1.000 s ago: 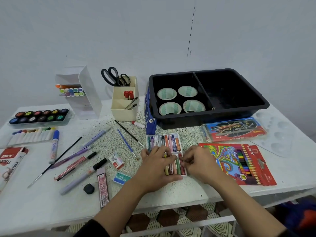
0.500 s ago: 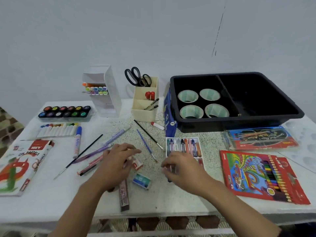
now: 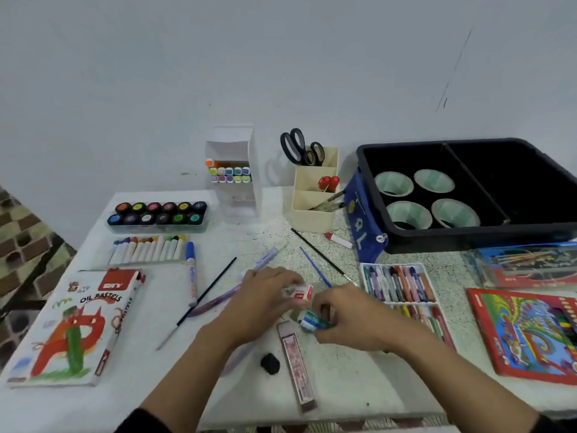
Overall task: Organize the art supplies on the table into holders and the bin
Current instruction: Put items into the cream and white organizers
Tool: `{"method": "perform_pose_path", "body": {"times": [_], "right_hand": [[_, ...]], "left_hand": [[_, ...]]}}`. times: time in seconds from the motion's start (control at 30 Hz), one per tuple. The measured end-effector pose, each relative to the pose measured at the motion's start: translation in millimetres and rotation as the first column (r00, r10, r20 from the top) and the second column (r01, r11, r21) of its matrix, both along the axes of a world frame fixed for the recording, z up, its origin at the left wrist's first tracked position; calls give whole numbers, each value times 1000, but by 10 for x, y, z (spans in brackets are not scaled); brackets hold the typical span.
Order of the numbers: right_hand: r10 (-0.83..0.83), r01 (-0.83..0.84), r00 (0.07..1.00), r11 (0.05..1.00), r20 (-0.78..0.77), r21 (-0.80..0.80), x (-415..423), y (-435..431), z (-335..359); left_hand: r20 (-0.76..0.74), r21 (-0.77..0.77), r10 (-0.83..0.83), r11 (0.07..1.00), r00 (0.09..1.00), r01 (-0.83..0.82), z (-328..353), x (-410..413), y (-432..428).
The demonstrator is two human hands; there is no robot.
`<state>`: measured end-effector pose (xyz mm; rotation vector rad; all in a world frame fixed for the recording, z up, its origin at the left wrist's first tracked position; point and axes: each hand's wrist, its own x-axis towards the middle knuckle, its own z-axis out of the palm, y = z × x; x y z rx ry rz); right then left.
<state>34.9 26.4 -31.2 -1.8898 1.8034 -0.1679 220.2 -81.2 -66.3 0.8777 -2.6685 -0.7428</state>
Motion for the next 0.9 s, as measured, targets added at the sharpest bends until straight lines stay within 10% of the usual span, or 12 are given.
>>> {"method": "perform_pose_path", "body": {"times": [0.17, 0.53, 0.9], "right_hand": [[-149, 159, 980, 985, 134, -68, 207, -431, 81], [-466, 582, 766, 795, 442, -170, 775, -1391, -47], [-471, 553, 833, 728, 290, -406, 1019, -1965, -254]], "left_hand": [[-238, 176, 144, 979, 960, -103, 132, 287, -427], [-273, 253, 415, 901, 868, -352, 105, 754, -1313], [-318, 85, 464, 883, 827, -462, 46, 651, -1425]]}}
